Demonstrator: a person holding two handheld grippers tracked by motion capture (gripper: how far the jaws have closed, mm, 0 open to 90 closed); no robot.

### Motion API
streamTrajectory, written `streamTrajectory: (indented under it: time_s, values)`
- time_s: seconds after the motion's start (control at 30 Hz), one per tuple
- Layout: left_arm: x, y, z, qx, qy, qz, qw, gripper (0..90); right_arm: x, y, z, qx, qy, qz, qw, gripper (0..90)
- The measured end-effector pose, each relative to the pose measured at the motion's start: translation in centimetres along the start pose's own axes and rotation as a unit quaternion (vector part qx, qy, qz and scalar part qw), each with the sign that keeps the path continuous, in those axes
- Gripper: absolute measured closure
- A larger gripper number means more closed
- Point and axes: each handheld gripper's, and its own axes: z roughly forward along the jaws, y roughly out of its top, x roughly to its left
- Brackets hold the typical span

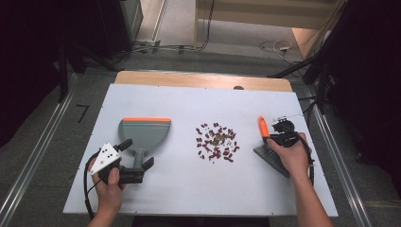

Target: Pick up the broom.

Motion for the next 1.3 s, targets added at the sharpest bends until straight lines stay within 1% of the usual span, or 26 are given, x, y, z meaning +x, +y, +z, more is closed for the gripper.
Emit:
streamTrajectory:
  time_s: [0.03,0.07,0.1,0.13,0.17,0.2,0.23,0.33,0.4,0.5,0.67,0.7,0.73,0.77,0.87,0.9,0.93,1.0,1.03,1.07,1.13,1.17,1.2,1.23,1.27,1.3]
  values:
    - [0.0,0.0,0.0,0.000,0.000,0.000,1.0000,0.0,0.2,-0.1,0.0,-0.002,-0.011,-0.001,0.9999,65.1]
    - [0.0,0.0,0.0,0.001,0.000,0.000,1.0000,0.0,0.2,-0.1,0.0,-0.002,-0.011,-0.001,0.9999,65.1]
    - [0.0,0.0,0.0,0.000,0.000,0.000,1.0000,0.0,0.5,0.0,0.1,0.001,-0.019,-0.002,0.9998,65.0]
    - [-0.1,0.0,0.1,0.000,0.001,0.000,1.0000,0.0,0.5,0.0,0.1,0.002,-0.024,-0.011,0.9996,64.9]
    - [-0.3,0.0,0.0,0.004,0.008,0.016,0.9998,0.0,0.5,0.0,0.1,0.002,-0.021,-0.009,0.9997,64.9]
    - [-0.3,0.0,0.0,0.004,0.008,0.016,0.9998,0.0,0.2,0.0,0.1,0.002,-0.012,0.000,0.9999,65.2]
    - [-0.5,0.1,0.0,0.004,0.010,0.025,0.9996,0.0,0.0,-0.1,0.1,0.000,-0.004,0.008,1.0000,65.7]
    - [-0.7,0.1,0.1,0.003,0.010,0.026,0.9996,0.0,-0.4,-0.2,0.2,-0.006,0.009,0.037,0.9992,66.3]
    - [-0.8,0.2,0.3,0.005,0.009,0.029,0.9995,0.0,0.0,-0.2,0.2,-0.007,-0.003,0.033,0.9994,67.3]
    - [-1.2,0.2,0.5,0.010,0.005,0.034,0.9994,0.0,0.1,-0.2,0.2,-0.008,-0.007,0.032,0.9994,67.4]
    - [-1.5,0.2,0.8,0.011,0.002,0.038,0.9992,0.0,-0.4,-0.8,-0.1,-0.032,0.013,0.036,0.9988,67.6]
    - [-1.6,0.2,0.9,0.011,-0.001,0.040,0.9991,0.0,-0.7,-1.2,-0.4,-0.052,0.026,0.045,0.9973,67.6]
    - [-1.6,0.2,0.9,0.011,-0.001,0.040,0.9991,0.0,-0.7,-1.2,-0.4,-0.052,0.026,0.045,0.9973,67.6]
    - [-1.6,0.2,0.9,0.012,-0.001,0.041,0.9991,0.0,-1.0,-1.6,-0.8,-0.074,0.040,0.047,0.9954,67.6]
    - [-1.6,0.1,0.9,0.013,-0.001,0.041,0.9991,0.0,-1.2,-2.5,-1.5,-0.113,0.054,0.045,0.9911,67.7]
    - [-1.6,0.1,0.9,0.011,-0.003,0.037,0.9993,0.0,-1.2,-2.5,-1.5,-0.113,0.054,0.045,0.9911,67.7]
    - [-1.6,0.1,0.9,0.009,-0.004,0.035,0.9994,0.0,-1.2,-3.2,-1.9,-0.140,0.058,0.037,0.9878,67.7]
    - [-1.7,0.3,0.9,0.008,-0.005,0.035,0.9993,0.0,-1.2,-3.4,-2.1,-0.147,0.056,0.038,0.9869,67.7]
    - [-1.8,0.3,0.9,0.005,-0.005,0.035,0.9994,0.0,-1.3,-3.8,-2.3,-0.167,0.061,0.040,0.9832,67.7]
    - [-1.9,0.4,0.9,0.004,-0.006,0.035,0.9994,0.0,-1.3,-3.8,-2.3,-0.167,0.061,0.040,0.9832,67.7]
    - [-2.1,0.5,1.0,0.003,-0.006,0.040,0.9992,0.0,-1.6,-4.3,-2.7,-0.194,0.074,0.047,0.9771,67.8]
    - [-2.1,0.5,1.0,0.002,-0.006,0.041,0.9992,0.0,-1.8,-4.5,-2.9,-0.199,0.078,0.051,0.9755,67.8]
    - [-2.2,0.5,1.0,0.001,-0.007,0.039,0.9992,0.0,-1.8,-4.5,-2.9,-0.199,0.078,0.051,0.9755,67.8]
    - [-2.2,0.6,1.0,0.001,-0.008,0.039,0.9992,0.0,-1.9,-4.7,-3.0,-0.211,0.085,0.056,0.9721,67.8]
    - [-2.2,0.6,1.0,0.000,-0.009,0.039,0.9992,0.0,-2.1,-5.2,-3.5,-0.245,0.094,0.048,0.9638,67.9]
    - [-2.2,0.7,1.0,-0.001,-0.010,0.039,0.9992,0.0,-2.0,-5.4,-3.6,-0.251,0.085,0.050,0.9630,67.9]
